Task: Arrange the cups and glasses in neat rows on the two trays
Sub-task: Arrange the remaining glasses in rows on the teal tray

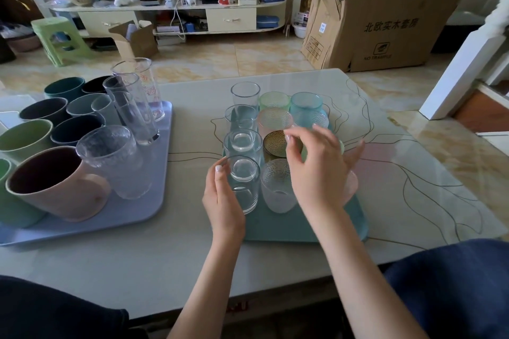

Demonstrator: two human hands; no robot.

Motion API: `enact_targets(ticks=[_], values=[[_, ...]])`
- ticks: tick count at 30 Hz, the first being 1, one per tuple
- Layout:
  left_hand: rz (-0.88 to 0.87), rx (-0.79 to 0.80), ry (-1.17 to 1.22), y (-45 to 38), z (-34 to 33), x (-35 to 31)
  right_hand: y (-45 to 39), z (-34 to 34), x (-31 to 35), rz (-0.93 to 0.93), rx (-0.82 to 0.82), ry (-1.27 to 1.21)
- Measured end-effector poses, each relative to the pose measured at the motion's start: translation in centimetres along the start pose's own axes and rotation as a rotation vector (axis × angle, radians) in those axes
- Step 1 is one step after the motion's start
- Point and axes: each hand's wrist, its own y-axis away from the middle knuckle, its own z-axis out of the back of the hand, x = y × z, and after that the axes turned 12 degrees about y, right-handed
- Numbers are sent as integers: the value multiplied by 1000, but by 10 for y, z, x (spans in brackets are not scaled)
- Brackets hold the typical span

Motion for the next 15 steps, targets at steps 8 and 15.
enact_targets(ticks=[8, 15], values=[[-21, 22, -4, -1, 2, 2, -80, -43, -4, 275, 487, 344], [-5, 21, 5, -1, 1, 3, -90, -48, -20, 311, 523, 495]])
